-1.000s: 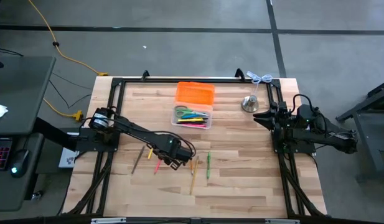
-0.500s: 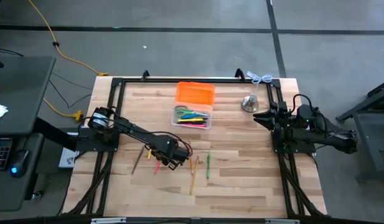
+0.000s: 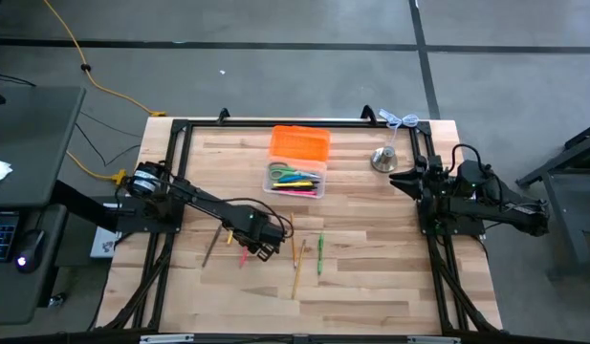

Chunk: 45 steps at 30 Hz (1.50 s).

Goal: Pick & place school supplies into a supply box
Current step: Put the pink pencil into the transparent supply box

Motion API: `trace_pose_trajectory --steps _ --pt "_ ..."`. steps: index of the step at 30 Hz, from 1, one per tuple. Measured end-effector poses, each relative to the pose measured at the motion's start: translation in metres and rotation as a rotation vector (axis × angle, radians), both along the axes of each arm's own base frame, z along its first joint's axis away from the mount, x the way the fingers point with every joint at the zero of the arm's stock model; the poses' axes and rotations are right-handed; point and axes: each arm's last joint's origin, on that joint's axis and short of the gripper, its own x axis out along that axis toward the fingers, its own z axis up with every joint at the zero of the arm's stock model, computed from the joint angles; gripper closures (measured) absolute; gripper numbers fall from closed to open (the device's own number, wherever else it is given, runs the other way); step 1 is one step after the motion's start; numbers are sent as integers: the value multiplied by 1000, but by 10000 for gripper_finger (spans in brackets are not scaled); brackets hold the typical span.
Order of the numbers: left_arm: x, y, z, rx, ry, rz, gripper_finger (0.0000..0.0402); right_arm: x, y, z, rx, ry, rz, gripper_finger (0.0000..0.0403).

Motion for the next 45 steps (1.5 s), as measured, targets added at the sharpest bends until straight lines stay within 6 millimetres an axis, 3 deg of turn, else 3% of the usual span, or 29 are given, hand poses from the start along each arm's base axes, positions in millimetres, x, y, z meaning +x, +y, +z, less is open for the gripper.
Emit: trace_pose_trajectory --steps 23,35,45 --pt "1 0 1 31 -22 -9 376 0 0 1 -1 -6 -1 304" --pt "9 -1 14 40 -21 -77 379 0 0 5 2 -53 11 304" --pt "18 -3 24 35 -55 -132 375 1 4 12 -13 -121 143 304"
